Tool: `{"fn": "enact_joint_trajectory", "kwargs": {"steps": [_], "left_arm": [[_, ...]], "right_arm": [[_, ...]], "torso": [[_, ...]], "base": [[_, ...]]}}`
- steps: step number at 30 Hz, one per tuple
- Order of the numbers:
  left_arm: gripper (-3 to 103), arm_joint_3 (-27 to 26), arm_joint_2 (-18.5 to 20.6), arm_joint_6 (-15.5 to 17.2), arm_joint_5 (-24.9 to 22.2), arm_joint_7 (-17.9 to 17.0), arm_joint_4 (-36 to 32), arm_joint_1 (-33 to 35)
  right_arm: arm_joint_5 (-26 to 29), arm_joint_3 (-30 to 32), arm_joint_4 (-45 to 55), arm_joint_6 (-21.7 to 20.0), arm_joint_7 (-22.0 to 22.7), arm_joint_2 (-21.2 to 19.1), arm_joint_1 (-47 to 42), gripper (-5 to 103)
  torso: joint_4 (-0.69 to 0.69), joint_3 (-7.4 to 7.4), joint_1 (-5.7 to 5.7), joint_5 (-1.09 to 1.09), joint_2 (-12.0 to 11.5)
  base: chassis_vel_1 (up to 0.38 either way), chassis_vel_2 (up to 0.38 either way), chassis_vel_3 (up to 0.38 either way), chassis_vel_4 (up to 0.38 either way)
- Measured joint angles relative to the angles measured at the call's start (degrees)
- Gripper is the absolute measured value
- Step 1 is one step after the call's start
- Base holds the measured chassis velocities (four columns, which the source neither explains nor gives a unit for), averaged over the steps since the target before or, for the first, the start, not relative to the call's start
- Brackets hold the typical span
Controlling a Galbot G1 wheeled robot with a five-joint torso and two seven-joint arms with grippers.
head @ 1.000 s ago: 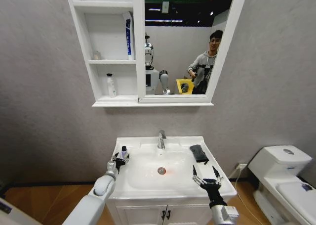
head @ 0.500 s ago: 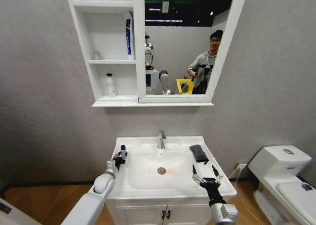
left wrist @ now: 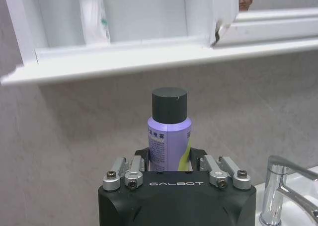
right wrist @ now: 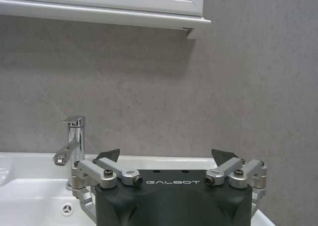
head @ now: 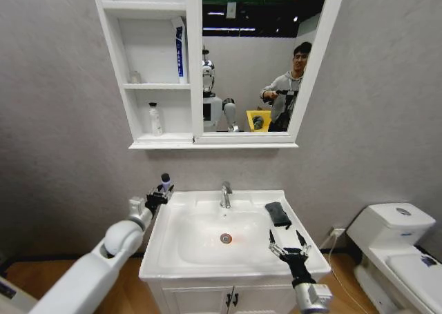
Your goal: Move facial cleanser and shampoo from washbasin to cabinet, then wipe washbasin with towel.
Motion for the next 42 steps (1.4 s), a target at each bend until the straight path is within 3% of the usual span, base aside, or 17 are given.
{"fn": "enact_joint_trajectory", "kwargs": {"steps": [1,2,4,5,8,12,19,21,25,35,42], "left_arm": [[42,0.82,2.52,3.34,-6.59,-2.18,-1.57,-4.38],[42,0.82,2.52,3.34,-6.59,-2.18,-1.57,-4.38],[42,2.19,4.61,7.61,-16.25,-5.03,-2.37,-11.95],[42,2.19,4.61,7.61,-16.25,-5.03,-2.37,-11.95],[42,5.89,6.14,13.11,-27.03,-6.61,-0.23,-24.95],[42,11.06,6.24,15.03,-31.42,-5.55,4.06,-36.09],[42,18.79,3.42,15.05,-34.33,-5.61,10.59,-47.60],[42,23.65,0.94,15.00,-35.84,-6.28,14.67,-52.37],[42,28.05,-1.89,14.87,-35.92,-6.30,19.43,-56.80],[42,32.86,-6.11,14.66,-32.62,-4.44,26.49,-61.47],[42,33.85,-8.91,14.57,-27.14,-2.25,32.85,-61.36]], "right_arm": [[0.00,0.05,-0.01,0.00,-0.01,-0.03,0.00,100],[0.00,0.05,-0.01,0.00,-0.01,-0.03,0.00,100],[-0.11,0.04,-0.06,0.00,-0.03,0.01,0.00,100],[-0.11,0.04,-0.06,0.00,-0.03,0.01,0.00,100],[-0.47,-0.16,-0.05,0.00,-0.09,0.27,-0.07,100],[-0.60,-0.13,-0.01,0.15,-0.20,0.43,-0.43,100],[-0.65,-0.08,-0.22,0.55,-0.24,0.70,-0.64,100],[-0.66,-0.05,-0.31,0.70,-0.25,0.77,-0.65,100],[-0.65,0.07,-0.37,0.96,-0.26,0.81,-0.78,100],[-0.26,0.61,-1.26,1.80,-0.26,0.74,-0.72,100],[0.24,0.82,-1.81,2.03,-0.24,0.48,-0.32,100]], "torso": [[0.00,0.00,0.00,0.00,0.00],[0.00,0.00,0.00,0.00,0.00],[-0.02,0.00,-0.01,-0.01,0.00],[-0.02,0.00,-0.01,-0.01,0.00],[-0.03,0.00,0.00,0.00,0.00],[-0.02,0.00,0.00,0.00,0.00],[-0.03,0.00,0.00,0.01,0.00],[-0.03,0.01,0.00,0.01,0.00],[-0.03,0.01,0.00,0.01,0.00],[-0.01,0.01,0.00,0.01,0.00],[-0.02,0.00,0.00,0.00,0.00]], "base": [[0.000,0.000,0.000,0.000],[0.000,0.000,0.000,0.000],[0.000,0.000,0.000,0.000],[0.000,0.000,0.000,0.000],[0.000,0.000,0.000,0.000],[0.000,0.000,0.000,0.000],[0.000,0.000,0.000,0.000],[0.000,0.000,0.000,0.000],[0.000,0.000,0.000,0.000],[0.000,0.000,0.000,0.000],[0.000,0.000,0.000,0.000]]}}
